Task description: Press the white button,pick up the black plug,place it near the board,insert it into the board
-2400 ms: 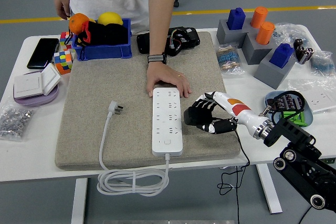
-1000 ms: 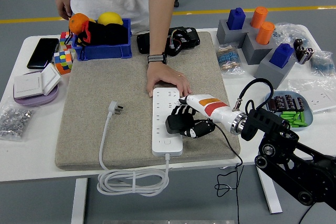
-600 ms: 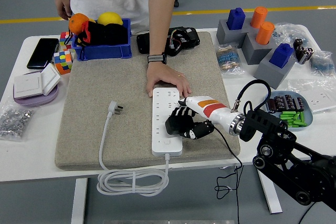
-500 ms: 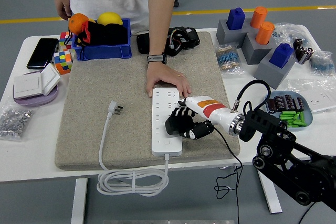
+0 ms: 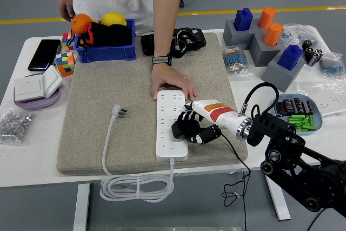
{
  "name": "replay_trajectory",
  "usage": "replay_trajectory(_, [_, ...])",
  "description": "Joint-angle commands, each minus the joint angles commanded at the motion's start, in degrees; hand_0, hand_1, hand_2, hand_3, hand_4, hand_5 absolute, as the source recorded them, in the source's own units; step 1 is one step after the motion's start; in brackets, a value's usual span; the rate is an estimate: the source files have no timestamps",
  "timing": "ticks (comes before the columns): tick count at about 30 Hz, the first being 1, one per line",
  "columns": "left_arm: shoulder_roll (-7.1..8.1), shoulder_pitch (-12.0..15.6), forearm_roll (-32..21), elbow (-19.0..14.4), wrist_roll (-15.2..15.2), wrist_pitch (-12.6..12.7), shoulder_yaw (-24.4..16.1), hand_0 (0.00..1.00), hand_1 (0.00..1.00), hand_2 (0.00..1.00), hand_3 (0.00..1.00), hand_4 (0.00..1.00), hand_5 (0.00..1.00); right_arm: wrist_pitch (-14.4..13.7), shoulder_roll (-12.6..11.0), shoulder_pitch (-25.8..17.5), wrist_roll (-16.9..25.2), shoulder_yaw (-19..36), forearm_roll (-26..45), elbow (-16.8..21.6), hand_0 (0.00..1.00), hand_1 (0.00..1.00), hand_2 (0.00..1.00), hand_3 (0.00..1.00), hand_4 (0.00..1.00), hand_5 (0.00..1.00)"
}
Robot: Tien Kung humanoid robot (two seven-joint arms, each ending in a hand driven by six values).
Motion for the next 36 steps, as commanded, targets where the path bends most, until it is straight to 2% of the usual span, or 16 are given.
replay_trajectory(18, [0.03,-0.11,-0.21,0.0,0.06,-0.05,0.28,0.482,0.498,0.498,0.588,0.58,0.255,1.11,-0.22,-0.13,-0.27,-0.27,0.91,-0.03,0.455,0.383,0.391,0.545,0.805,0.002])
replay_trajectory(19, [0.03,-0.1,-0.26,0.0,0.05,-0.04,0.3,0.482,0.498,0.499,0.588,0.58,0.254,1.16,-0.21,-0.14,-0.28,-0.3,0.89,-0.05,0.479,0.463,0.478,0.574,0.84,0.002])
replay_trajectory(36, [0.17,0.11,-0.33,0.0,0.1,-0.14,0.58,0.482,0.499,0.498,0.588,0.58,0.254,0.68,-0.07,-0.45,0.5,-0.15,1.2,-0.41,0.497,0.509,0.542,0.589,0.853,0.002])
